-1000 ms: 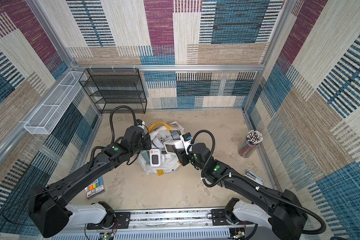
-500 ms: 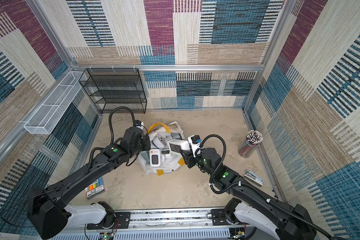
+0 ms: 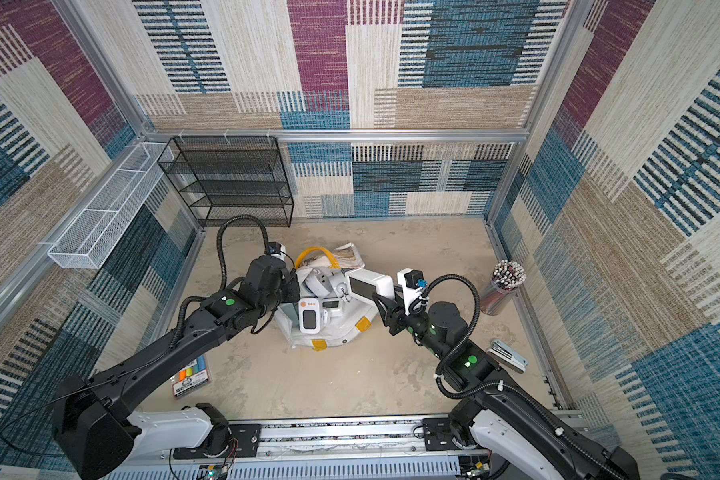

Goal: Take the alarm clock out of the canvas bag
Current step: Place the alarm at the center of the board.

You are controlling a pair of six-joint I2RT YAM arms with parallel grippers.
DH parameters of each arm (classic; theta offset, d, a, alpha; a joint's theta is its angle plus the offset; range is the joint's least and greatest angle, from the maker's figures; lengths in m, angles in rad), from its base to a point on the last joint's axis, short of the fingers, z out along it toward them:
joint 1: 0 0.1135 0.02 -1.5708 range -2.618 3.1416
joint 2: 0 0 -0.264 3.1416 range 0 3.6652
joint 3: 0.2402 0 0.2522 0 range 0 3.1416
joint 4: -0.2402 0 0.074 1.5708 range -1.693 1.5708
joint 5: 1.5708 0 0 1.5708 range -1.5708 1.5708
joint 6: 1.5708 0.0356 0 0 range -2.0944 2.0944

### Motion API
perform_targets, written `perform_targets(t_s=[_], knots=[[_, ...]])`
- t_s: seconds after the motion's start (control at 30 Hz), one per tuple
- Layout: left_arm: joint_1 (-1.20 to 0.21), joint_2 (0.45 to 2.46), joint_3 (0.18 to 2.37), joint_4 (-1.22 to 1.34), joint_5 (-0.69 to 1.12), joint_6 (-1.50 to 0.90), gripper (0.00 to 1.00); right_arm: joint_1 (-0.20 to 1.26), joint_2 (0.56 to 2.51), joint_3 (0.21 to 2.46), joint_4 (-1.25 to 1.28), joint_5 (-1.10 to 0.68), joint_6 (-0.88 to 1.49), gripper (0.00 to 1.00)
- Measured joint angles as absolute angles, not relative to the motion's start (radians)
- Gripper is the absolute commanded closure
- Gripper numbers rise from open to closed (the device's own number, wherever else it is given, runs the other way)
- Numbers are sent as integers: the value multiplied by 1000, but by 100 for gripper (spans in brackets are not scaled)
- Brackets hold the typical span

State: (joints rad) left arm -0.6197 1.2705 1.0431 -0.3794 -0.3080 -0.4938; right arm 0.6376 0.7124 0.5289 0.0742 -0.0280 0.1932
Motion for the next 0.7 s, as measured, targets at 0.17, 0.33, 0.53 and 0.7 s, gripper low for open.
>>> perform_targets(t_s=[0.17, 0.33, 0.53, 0.7], knots=[[-620, 1271, 1044, -381, -310, -494, 100, 604, 670, 517, 60, -27, 185, 69], [-620, 1267, 1044, -389, -319, -494, 100, 567, 646, 504, 52, -17, 183, 69], [-620, 1263, 1044, -403, -334, -494, 100, 536, 627, 498, 49, 2, 182, 69], [-620, 1262, 1043, -409, -337, -494, 100, 505, 627, 490, 40, 37, 179, 69]])
